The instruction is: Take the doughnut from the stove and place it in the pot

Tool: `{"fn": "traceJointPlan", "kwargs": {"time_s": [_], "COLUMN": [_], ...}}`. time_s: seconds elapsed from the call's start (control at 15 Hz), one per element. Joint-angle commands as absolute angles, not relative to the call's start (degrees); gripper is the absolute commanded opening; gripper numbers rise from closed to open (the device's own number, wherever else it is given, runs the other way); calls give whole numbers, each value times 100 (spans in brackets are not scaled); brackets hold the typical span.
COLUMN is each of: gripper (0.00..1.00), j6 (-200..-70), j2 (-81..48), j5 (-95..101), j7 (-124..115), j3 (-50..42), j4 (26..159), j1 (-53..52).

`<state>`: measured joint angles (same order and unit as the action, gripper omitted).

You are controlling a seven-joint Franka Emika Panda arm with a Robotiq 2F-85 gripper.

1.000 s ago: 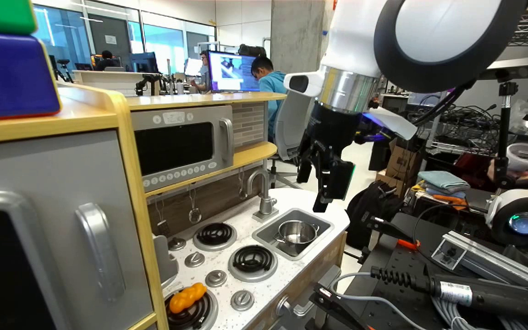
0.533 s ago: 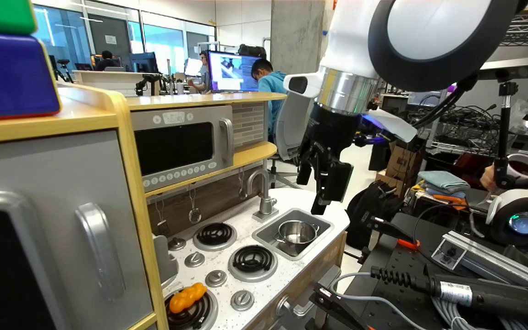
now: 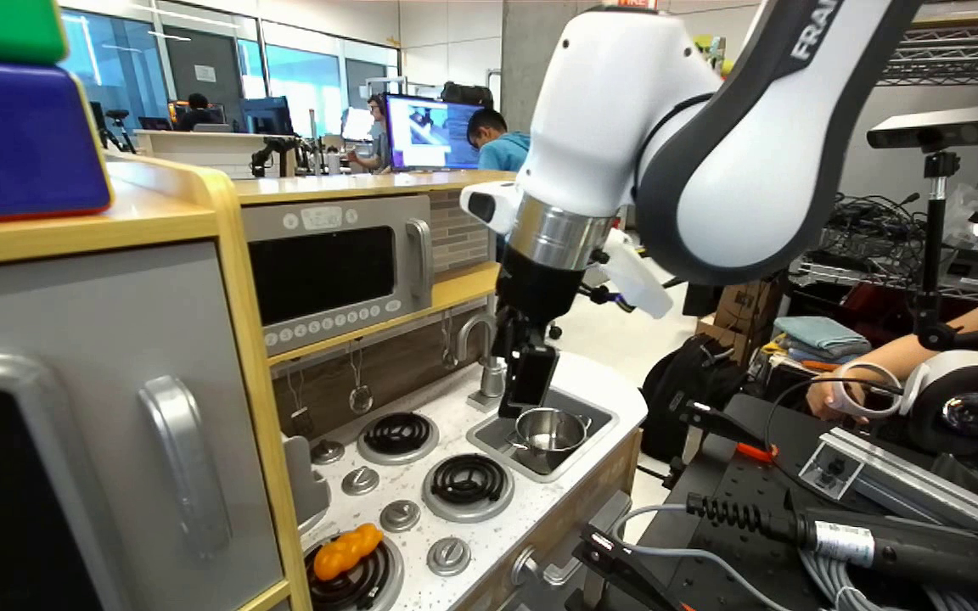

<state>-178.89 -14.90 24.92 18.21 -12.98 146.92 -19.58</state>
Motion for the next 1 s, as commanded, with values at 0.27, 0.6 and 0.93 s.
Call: {"fn": "traceJointPlan", "kwargs": {"time_s": [0.27,0.6,0.93], "gripper": [100,100,100], "j6": [-17664,-17686,-16892], "j2": [-3937,-4279,-3849], "j5": [2256,2131,2504], "j7": [477,521,1691], "j3": [-1656,-1334,-452], "j4": [12567,12290,12441], "j1": [-3467,-3414,-2319]}}
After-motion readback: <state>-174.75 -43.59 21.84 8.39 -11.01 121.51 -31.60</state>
